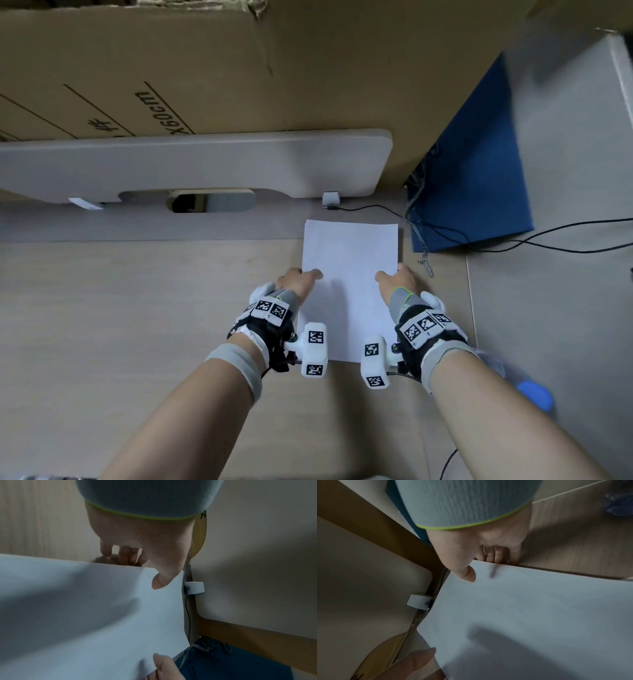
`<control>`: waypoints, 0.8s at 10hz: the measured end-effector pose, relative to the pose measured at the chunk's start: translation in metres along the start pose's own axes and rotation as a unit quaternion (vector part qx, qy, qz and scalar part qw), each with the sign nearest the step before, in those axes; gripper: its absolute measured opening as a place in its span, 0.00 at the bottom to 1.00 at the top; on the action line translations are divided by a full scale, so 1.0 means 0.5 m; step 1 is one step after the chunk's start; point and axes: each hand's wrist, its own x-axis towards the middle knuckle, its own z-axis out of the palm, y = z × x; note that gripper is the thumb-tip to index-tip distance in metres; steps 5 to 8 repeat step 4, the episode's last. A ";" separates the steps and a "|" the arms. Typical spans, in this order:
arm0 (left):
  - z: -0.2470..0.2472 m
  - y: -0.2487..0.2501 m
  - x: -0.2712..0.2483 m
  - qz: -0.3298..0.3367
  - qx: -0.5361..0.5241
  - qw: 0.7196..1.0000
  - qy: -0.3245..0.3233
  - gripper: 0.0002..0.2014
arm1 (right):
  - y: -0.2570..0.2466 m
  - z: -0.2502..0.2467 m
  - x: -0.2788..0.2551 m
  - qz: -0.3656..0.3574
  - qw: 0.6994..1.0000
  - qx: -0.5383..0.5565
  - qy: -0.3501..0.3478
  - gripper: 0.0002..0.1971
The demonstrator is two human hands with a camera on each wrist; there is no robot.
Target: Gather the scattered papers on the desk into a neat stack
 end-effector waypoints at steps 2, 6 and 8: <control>0.016 -0.025 0.060 -0.006 -0.043 0.998 -0.045 0.51 | -0.012 -0.007 -0.013 0.027 0.999 0.014 -0.032 0.36; -0.035 -0.008 -0.033 0.056 -0.101 0.993 -0.016 0.35 | -0.037 -0.019 -0.079 -0.042 0.997 0.058 -0.015 0.37; -0.035 -0.008 -0.033 0.056 -0.101 0.993 -0.016 0.35 | -0.037 -0.019 -0.079 -0.042 0.997 0.058 -0.015 0.37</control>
